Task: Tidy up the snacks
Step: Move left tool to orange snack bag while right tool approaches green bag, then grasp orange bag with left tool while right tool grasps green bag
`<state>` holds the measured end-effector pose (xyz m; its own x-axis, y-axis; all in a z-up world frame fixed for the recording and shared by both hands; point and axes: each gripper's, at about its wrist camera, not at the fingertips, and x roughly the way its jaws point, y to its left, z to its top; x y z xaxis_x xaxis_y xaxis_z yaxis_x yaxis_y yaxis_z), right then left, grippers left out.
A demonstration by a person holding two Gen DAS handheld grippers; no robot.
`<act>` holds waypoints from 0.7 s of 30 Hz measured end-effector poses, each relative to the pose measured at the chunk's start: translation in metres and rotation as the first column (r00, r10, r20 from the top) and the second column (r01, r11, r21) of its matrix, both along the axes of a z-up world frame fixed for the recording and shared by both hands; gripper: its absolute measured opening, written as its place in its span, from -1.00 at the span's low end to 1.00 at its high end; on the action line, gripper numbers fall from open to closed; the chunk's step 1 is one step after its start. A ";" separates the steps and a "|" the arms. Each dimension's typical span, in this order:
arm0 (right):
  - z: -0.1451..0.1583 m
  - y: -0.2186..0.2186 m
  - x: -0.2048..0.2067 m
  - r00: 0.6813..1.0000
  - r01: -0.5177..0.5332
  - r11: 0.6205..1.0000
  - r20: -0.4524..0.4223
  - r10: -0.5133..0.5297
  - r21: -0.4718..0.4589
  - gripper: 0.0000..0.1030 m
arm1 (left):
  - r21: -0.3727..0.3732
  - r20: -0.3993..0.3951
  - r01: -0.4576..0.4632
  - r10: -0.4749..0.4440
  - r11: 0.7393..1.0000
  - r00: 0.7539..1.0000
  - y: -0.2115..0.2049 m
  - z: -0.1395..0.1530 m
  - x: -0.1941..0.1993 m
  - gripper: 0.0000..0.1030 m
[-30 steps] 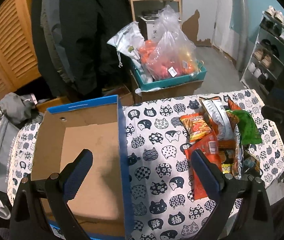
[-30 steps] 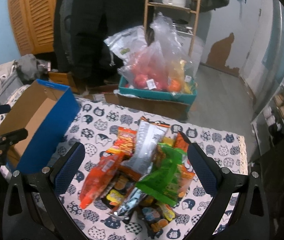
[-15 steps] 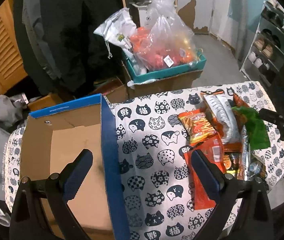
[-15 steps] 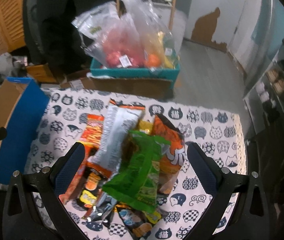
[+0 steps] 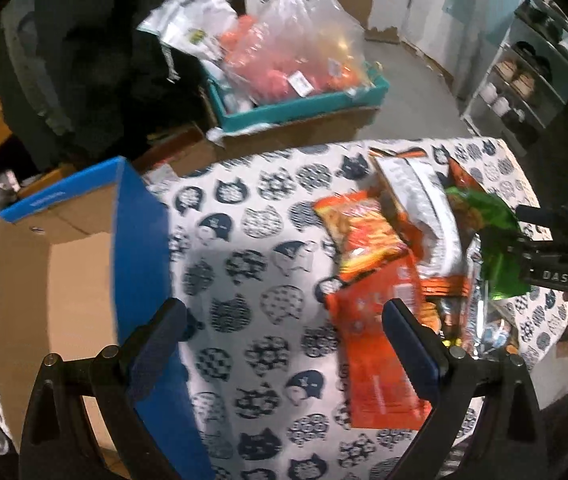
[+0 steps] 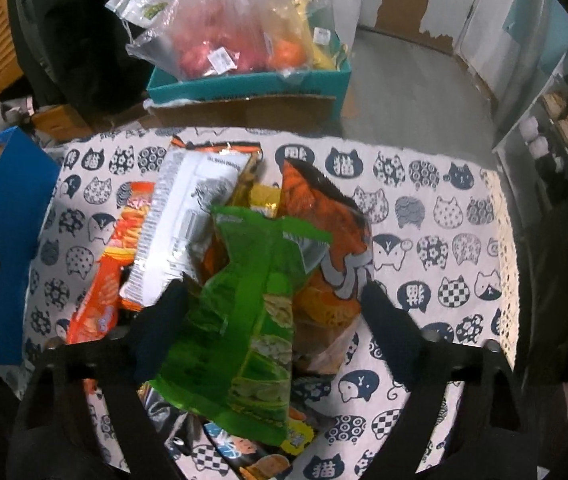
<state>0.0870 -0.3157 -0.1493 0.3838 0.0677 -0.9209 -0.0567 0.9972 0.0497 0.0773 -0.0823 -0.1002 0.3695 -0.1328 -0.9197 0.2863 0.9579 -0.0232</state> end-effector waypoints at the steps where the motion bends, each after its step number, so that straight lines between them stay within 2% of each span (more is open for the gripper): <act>1: -0.003 -0.001 0.000 1.000 -0.004 1.000 -0.007 0.004 0.015 0.56 | 0.000 -0.007 0.007 -0.007 1.000 1.000 -0.004 -0.002 0.000 0.94; 2: -0.005 -0.001 0.000 1.000 -0.006 1.000 -0.017 0.006 0.029 0.53 | 0.000 -0.012 0.014 -0.014 1.000 1.000 -0.008 -0.004 -0.001 0.94; 5: -0.016 -0.001 -0.001 0.999 -0.014 0.999 -0.050 0.016 0.046 0.26 | -0.009 -0.040 0.031 -0.031 0.999 0.999 -0.019 -0.010 -0.003 0.94; 7: -0.020 0.000 -0.004 0.998 -0.024 0.998 -0.063 0.028 0.053 -0.10 | -0.023 -0.065 0.038 -0.039 0.999 0.997 -0.027 -0.016 -0.003 0.94; 8: -0.022 0.000 -0.005 0.997 -0.028 0.998 -0.067 0.032 0.053 -0.15 | -0.028 -0.077 0.040 -0.042 0.999 0.996 -0.030 -0.018 -0.003 0.94; 10: -0.022 0.000 -0.007 0.997 -0.040 0.998 -0.062 0.044 0.057 -0.22 | -0.036 -0.103 0.046 -0.049 0.998 0.993 -0.038 -0.025 -0.005 0.94; 21: -0.006 -0.009 -0.017 0.999 -0.039 0.998 -0.008 0.039 0.047 -0.26 | -0.009 -0.176 0.098 -0.098 0.995 0.979 -0.061 -0.058 -0.016 0.94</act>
<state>0.0703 -0.3243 -0.1556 0.3720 0.1257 -0.9197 -0.0950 0.9907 0.0970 0.0615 -0.1431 -0.1581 0.1869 -0.1605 -0.9692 0.3704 0.9253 -0.0818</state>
